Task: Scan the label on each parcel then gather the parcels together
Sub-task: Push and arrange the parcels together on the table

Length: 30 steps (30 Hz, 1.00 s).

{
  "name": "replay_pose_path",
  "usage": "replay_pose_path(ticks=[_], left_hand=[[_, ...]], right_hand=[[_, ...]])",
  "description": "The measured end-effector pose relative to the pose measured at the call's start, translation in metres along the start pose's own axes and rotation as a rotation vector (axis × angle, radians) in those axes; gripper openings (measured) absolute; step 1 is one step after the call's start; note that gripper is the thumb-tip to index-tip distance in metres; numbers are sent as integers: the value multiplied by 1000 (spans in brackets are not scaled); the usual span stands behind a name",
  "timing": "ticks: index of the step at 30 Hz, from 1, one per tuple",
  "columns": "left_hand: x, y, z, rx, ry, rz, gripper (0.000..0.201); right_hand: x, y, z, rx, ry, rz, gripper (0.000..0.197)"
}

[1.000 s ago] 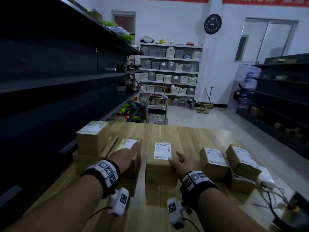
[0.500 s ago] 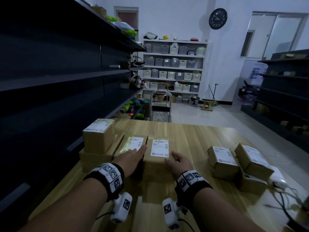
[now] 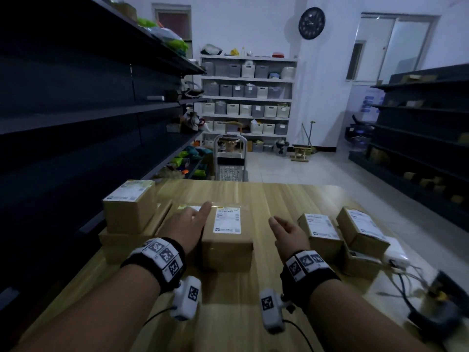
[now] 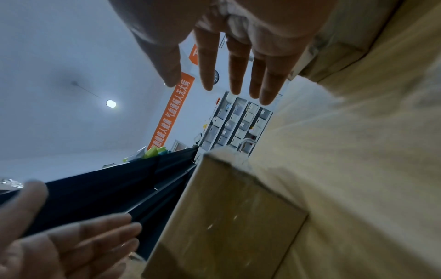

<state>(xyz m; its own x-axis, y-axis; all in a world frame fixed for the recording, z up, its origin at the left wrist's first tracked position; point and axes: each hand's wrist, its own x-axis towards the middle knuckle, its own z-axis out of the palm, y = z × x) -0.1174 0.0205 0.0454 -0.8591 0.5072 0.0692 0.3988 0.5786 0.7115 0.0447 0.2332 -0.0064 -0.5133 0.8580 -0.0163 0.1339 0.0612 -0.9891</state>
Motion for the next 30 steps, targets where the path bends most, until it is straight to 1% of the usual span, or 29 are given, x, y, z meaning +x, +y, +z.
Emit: replay_pose_path(ticks=[1,2,3,4,5,6,7,8,9,11,13,14,15,17,18,20,21,23,25,27,28,30], left_hand=[[-2,9,9,-29,35,50,82],[-5,19,19,-51,50,112,84],[-7,30,31,-71,55,171,88],[-10,42,43,-107,47,212,88],[-13,55,55,-164,31,240,81],[-16,67,67,-227,6,253,69],[-18,77,79,-287,-33,240,61],[-21,87,91,-352,-76,213,61],[-22,94,103,-411,-123,175,65],[-23,104,127,-488,-185,145,77],[-23,115,150,-486,-215,173,74],[-24,121,159,-484,-226,189,73],[-23,126,171,-494,-247,200,78],[-20,138,194,-562,-305,198,97],[-18,144,207,-600,-338,191,103],[-15,158,227,-639,-401,184,108],[-14,165,235,-637,-421,178,113],[-13,179,250,-633,-466,161,132],[-15,192,264,-637,-529,151,141],[-15,200,279,-645,-604,121,139],[-13,203,288,-655,-634,105,134],[-6,203,305,-660,-665,94,124]], right_hand=[[2,1,-7,9,18,1,35],[2,0,-16,19,38,-8,30],[5,0,-25,30,59,-18,29],[9,1,-35,34,85,-21,31],[11,-1,-45,38,113,-17,33],[14,-2,-55,40,142,-6,33],[17,-3,-66,31,173,3,30],[20,-3,-78,18,206,8,25],[23,-2,-90,9,239,15,21],[28,2,-113,-6,310,23,24],[29,3,-137,-16,373,35,32],[29,2,-148,-23,402,36,32],[32,2,-161,-34,430,39,32],[34,2,-184,-35,500,44,32],[34,1,-194,-32,534,47,34],[38,7,-211,-25,581,75,36],[41,9,-218,-22,587,91,36],[46,16,-229,-15,574,113,41],[52,21,-235,-31,511,128,51],[55,24,-239,-53,455,147,59],[54,24,-240,-53,435,152,60],[51,23,-241,-45,414,174,55]])
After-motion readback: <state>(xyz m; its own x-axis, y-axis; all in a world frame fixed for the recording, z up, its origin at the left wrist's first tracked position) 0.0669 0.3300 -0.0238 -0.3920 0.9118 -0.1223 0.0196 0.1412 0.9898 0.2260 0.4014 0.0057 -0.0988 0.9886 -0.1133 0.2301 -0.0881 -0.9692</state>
